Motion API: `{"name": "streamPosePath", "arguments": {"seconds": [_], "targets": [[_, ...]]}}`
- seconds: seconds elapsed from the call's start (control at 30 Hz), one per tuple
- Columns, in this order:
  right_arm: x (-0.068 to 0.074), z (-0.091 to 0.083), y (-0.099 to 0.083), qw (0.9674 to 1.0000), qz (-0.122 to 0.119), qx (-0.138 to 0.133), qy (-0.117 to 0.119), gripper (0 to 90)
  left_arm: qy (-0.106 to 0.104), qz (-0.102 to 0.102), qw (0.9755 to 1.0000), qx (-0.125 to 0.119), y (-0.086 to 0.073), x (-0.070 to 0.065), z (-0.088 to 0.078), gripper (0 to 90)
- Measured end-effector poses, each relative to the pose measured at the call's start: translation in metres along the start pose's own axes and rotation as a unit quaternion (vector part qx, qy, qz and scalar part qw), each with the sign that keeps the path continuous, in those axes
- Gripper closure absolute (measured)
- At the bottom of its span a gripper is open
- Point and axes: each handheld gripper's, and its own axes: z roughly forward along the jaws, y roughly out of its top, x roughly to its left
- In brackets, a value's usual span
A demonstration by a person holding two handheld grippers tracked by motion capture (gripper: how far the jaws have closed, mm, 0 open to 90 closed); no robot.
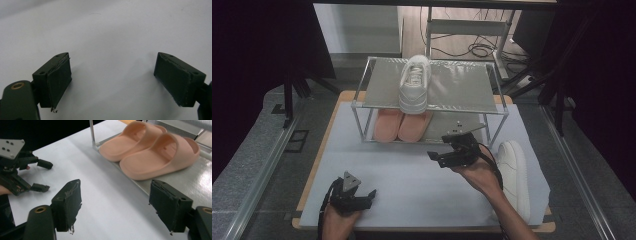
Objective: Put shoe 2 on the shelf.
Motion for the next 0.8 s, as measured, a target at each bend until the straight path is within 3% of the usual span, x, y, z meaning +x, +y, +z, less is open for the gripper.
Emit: {"name": "streamPosePath", "arguments": {"seconds": [0.33, 0.43, 0.53, 0.63, 0.8], "targets": [[-0.007, -0.018, -0.024, 0.9998, 0.016, 0.010, 0.004, 16.5, 0.000, 0.000, 1.0000, 0.000, 0.000, 0.000, 0.000, 14.1], [-0.009, -0.023, -0.030, 0.9997, 0.017, 0.015, -0.005, 16.8, 0.000, -0.001, 1.0000, 0.000, 0.000, 0.000, 0.000, 14.1], [-0.011, -0.030, -0.037, 0.9994, 0.017, 0.025, -0.016, 21.7, -0.001, -0.001, 1.0000, 0.001, 0.000, 0.000, 0.000, 14.1], [-0.014, -0.036, -0.043, 0.9985, 0.010, 0.047, -0.028, 33.6, -0.001, -0.001, 1.0000, 0.001, 0.000, 0.000, 0.000, 14.1], [-0.018, -0.046, -0.056, 0.9973, 0.005, 0.069, -0.025, 49.4, -0.001, -0.001, 1.0000, 0.000, 0.000, 0.000, 0.000, 14.1]]}}
